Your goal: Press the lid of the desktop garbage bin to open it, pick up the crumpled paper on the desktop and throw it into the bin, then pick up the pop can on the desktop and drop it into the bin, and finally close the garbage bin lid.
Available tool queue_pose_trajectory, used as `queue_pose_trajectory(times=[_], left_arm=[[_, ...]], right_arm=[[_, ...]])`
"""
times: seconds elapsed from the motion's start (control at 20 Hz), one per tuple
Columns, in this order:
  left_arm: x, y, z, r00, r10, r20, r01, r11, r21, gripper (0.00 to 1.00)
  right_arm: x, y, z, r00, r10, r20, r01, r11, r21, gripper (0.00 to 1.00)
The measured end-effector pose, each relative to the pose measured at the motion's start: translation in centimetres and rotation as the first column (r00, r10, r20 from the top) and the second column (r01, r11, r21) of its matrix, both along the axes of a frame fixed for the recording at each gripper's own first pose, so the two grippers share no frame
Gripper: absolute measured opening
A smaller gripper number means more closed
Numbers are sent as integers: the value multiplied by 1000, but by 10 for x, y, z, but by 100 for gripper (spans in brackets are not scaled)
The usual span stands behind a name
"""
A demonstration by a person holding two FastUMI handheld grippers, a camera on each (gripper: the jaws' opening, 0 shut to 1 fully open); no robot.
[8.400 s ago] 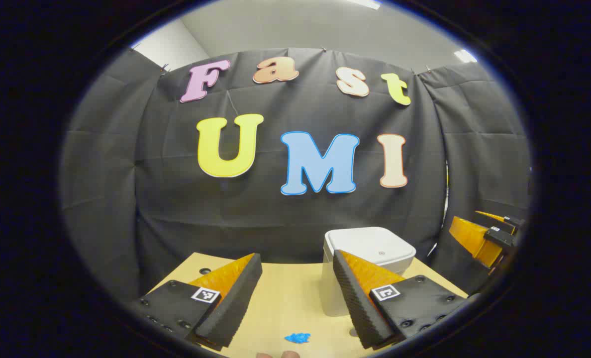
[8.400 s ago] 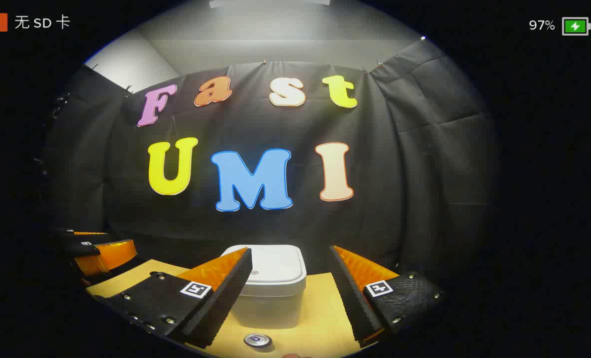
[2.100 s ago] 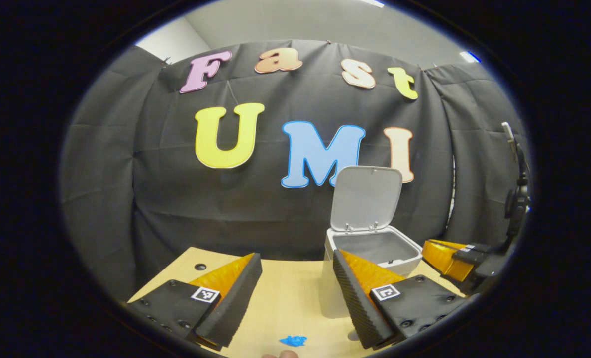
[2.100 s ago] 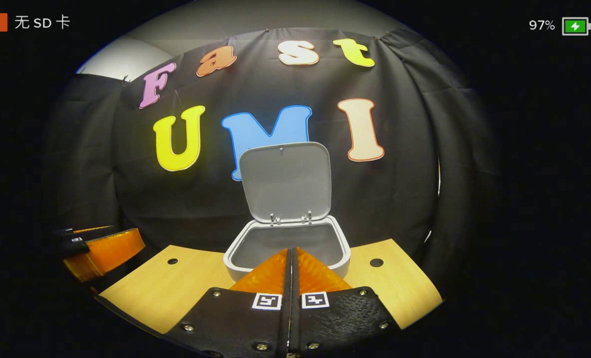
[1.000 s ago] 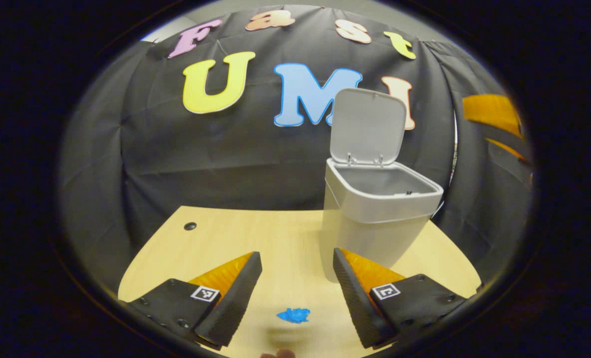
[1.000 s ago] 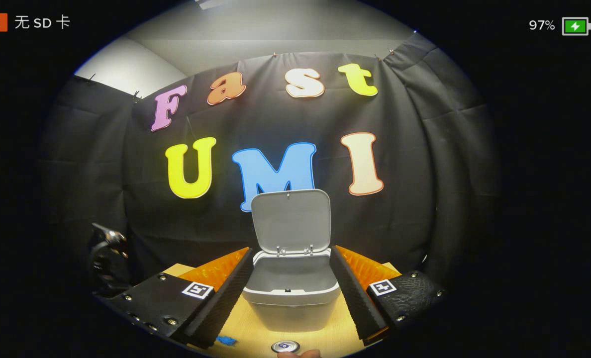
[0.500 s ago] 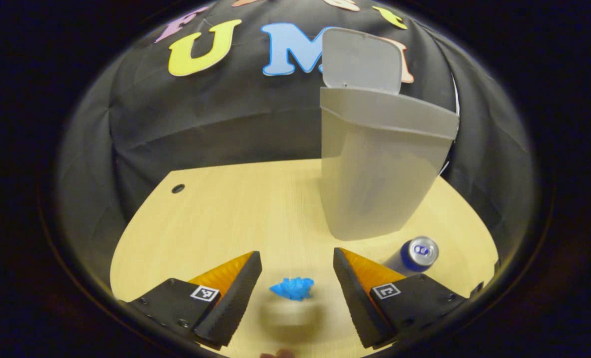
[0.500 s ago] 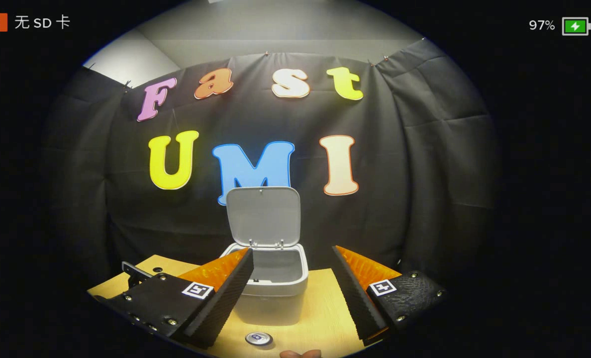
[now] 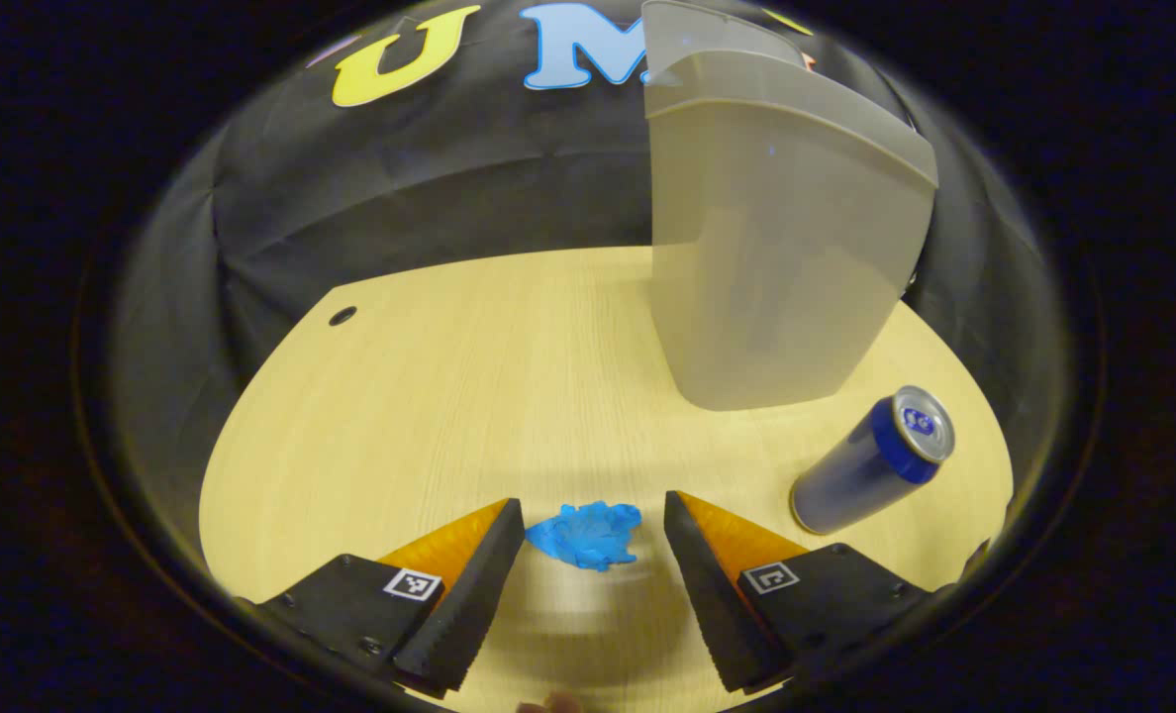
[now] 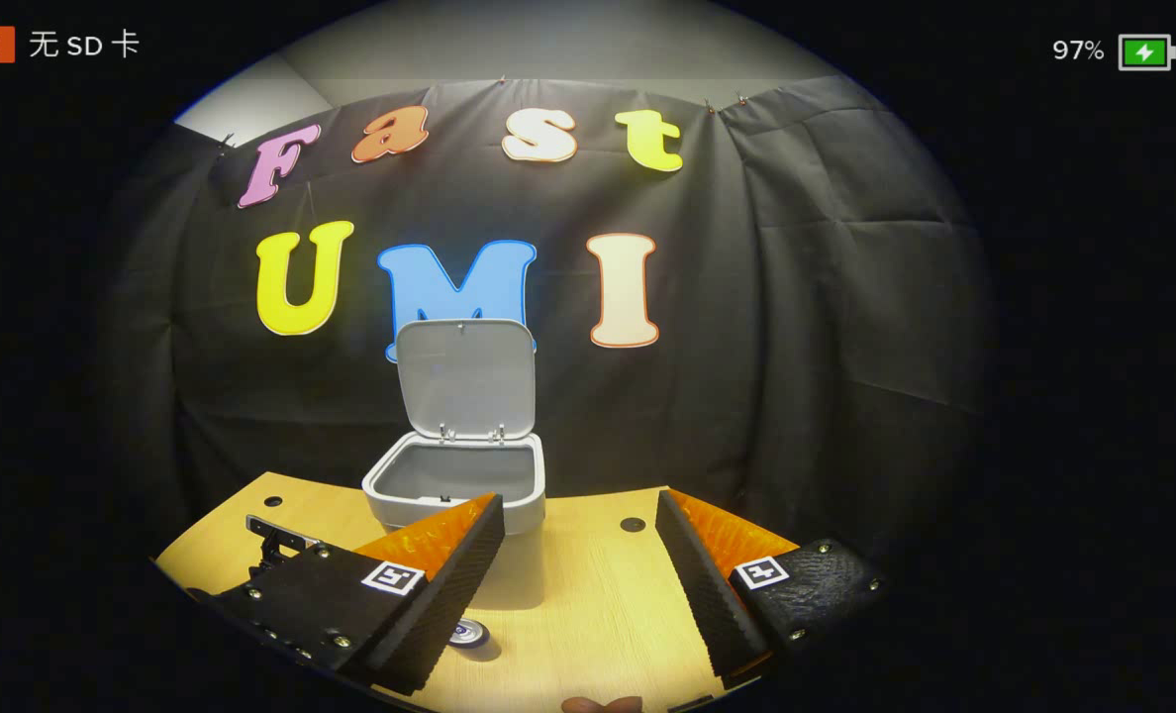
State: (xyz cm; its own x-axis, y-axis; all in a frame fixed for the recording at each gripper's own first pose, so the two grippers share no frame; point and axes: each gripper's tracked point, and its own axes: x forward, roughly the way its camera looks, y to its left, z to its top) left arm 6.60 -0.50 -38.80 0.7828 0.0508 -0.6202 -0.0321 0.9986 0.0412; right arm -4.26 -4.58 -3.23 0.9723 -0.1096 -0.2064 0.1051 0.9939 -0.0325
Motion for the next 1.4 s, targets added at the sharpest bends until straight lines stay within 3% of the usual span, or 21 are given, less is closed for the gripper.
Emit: queue_pose_trajectory(times=[0.2,0.4,0.7,0.95,1.0,1.1,1.2,1.25,1.4], left_arm=[[-5,7,-17,998,34,-45,-34,999,-6,97],[-2,7,-28,999,18,-46,-18,1000,-4,95],[5,2,-29,1000,16,-24,-16,1000,-14,92],[7,1,-29,999,31,-19,-31,1000,2,56],[6,1,-29,999,34,-17,-34,999,13,56],[7,0,-30,999,40,-16,-39,999,21,40],[7,1,-28,999,36,-16,-36,999,25,42],[7,0,-26,999,36,-10,-36,999,19,36],[7,6,-8,998,48,29,-49,998,32,43]], right_arm=[[-11,-11,-22,997,-26,-70,28,999,36,98],[-15,-15,-39,991,-44,-123,57,993,101,99],[-15,-32,-40,988,-100,-120,116,983,140,98],[-17,-40,-42,984,-128,-126,146,978,149,99],[-18,-39,-44,984,-128,-127,147,977,151,99],[-19,-39,-47,984,-123,-131,142,978,151,99],[-20,-38,-46,985,-116,-130,135,980,148,99],[-21,-38,-45,985,-114,-130,133,981,145,99],[-22,-40,-46,985,-114,-129,132,980,148,99]])
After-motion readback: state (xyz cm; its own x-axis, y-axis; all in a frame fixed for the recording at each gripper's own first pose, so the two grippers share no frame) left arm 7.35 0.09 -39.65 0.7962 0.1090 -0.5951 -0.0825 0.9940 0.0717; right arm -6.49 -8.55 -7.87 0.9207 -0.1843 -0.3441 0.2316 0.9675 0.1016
